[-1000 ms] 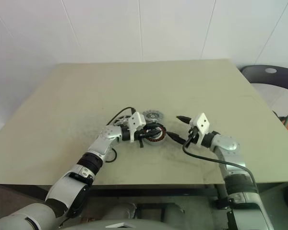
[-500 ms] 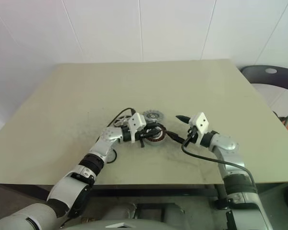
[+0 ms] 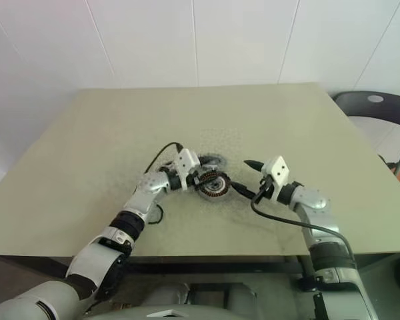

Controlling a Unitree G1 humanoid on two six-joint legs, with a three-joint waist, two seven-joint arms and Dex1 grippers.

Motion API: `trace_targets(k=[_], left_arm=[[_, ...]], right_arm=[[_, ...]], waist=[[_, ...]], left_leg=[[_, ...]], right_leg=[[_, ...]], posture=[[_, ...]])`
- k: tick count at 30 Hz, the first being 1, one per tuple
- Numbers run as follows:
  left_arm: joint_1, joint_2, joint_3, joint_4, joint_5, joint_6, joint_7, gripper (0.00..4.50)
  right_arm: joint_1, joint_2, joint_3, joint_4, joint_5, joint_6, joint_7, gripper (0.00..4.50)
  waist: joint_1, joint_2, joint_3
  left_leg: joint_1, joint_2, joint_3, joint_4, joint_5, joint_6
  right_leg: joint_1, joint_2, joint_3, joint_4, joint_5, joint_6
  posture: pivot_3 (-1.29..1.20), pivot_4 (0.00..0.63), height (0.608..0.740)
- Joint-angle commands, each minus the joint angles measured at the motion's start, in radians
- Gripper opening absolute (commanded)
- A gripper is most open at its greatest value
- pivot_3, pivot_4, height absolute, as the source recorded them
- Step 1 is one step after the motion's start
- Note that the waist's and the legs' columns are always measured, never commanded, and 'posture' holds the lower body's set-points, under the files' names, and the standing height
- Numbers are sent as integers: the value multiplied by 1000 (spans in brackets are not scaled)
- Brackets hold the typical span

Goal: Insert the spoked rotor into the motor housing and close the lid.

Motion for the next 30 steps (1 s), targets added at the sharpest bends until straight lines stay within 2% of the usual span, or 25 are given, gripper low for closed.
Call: trace_targets(k=[1,4,5,16,18,30], left_arm=[[-6,-1,8,-11,-10,-13,-15,1099],[19,-18,6,-47,-50,17,-76,161],[28,-24,4,-61,-63,26,-100,62],[75,-11,-25,-162,-90,161,-230,62],[84,9,-54,-173,-56,188,-241,62],[63,42,-111,-151,83,173,-102,62]], right_arm=[[-19,7,-5,-29,-1,-14,-5,4500],[-20,9,-6,-27,-2,-14,-5,4500],[-20,9,-6,-26,-2,-13,-5,4500],[-30,13,-4,-7,-7,-18,-4,4500],[-33,14,-3,-3,-8,-19,-3,4500],[-45,23,-6,17,-14,-34,-4,4500]], waist=[[0,0,0],[-1,0,0],[0,0,0],[-1,0,0],[-1,0,0],[0,0,0]], left_leg=[[0,0,0,0,0,0],[0,0,0,-1,0,0],[0,0,0,-1,0,0],[1,0,0,1,0,0],[1,0,0,1,0,0],[1,0,0,1,0,0]], right_leg=[[0,0,0,0,0,0],[0,0,0,0,0,0],[0,0,0,0,0,0],[-1,0,0,4,0,0],[-1,0,0,5,0,0],[-1,0,1,5,0,0]], posture=[[0,0,740],[0,0,740],[0,0,740],[0,0,740],[0,0,740],[0,0,740]])
